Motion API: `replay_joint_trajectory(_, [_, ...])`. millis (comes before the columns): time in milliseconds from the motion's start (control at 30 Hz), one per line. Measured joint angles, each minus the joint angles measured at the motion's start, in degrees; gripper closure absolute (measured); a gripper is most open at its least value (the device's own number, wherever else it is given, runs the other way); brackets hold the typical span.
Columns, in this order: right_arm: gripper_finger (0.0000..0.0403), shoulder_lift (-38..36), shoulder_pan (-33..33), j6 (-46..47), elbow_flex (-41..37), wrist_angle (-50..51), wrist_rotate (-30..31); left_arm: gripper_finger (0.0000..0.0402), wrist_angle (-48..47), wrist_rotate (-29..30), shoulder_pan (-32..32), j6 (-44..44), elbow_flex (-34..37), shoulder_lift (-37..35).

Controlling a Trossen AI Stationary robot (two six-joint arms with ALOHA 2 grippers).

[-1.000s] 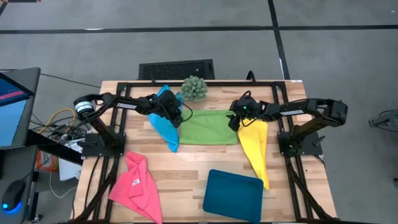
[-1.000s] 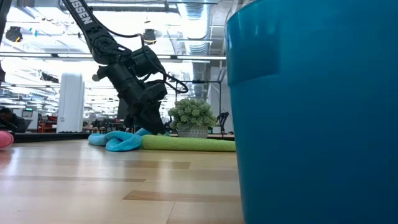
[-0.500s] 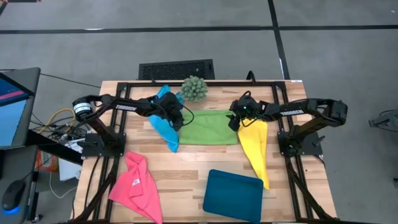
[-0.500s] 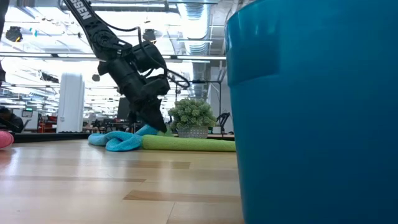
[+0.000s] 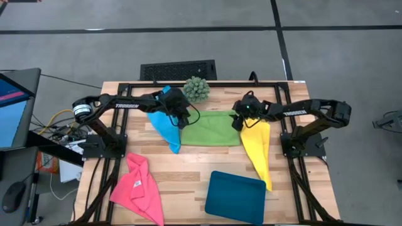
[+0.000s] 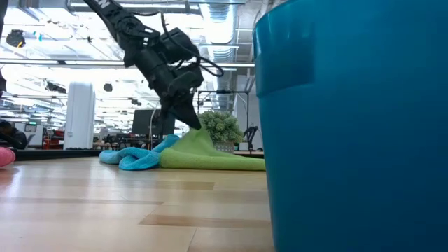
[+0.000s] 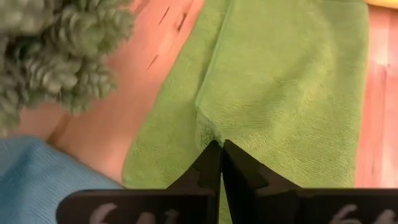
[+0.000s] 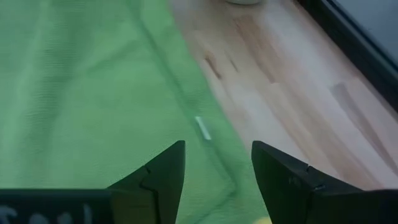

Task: Fold microfiber towels
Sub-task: Fold the green microfiber cloth

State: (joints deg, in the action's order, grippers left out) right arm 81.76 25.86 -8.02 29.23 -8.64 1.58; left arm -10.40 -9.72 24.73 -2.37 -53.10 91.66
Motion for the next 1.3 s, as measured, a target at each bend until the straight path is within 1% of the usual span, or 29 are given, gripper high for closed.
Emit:
replay_joint_trajectory(233, [0.0194, -0.02, 3.02, 2.4, 0.0, 2.34, 0.0, 0.0401, -2.27, 0.12, -1.01, 1.83, -2.84, 0.0])
replay_joint_trajectory(367, [0.0194, -0.02, 3.51, 2.24, -0.02, 3.73, -0.25, 0.0401, -4.27, 1.87, -2.3, 3.72, -4.46, 0.02])
replay_joint_trajectory(467, [0.0194, -0.02, 3.11, 0.74, -0.02, 3.0, -0.8, 0.0401, -4.32, 2.12, -3.66, 5.44, -5.62, 0.02])
replay_joint_trajectory(600, [0.0194, -0.02, 2.18, -1.51, -0.02, 1.19, -3.23, 0.0401, -4.96, 3.08, -5.51, 7.26, -6.75, 0.02])
replay_joint_trajectory(800, [0.0194, -0.02, 0.73, -4.88, -0.02, -0.52, -3.36, 0.0401, -5.57, 4.21, -7.58, 9.28, -8.09, 0.02])
replay_joint_trajectory(1300, [0.0194, -0.02, 0.88, -9.37, -0.02, -1.15, -3.48, 0.0401, -7.43, 4.85, -10.96, 12.5, -12.1, 0.02])
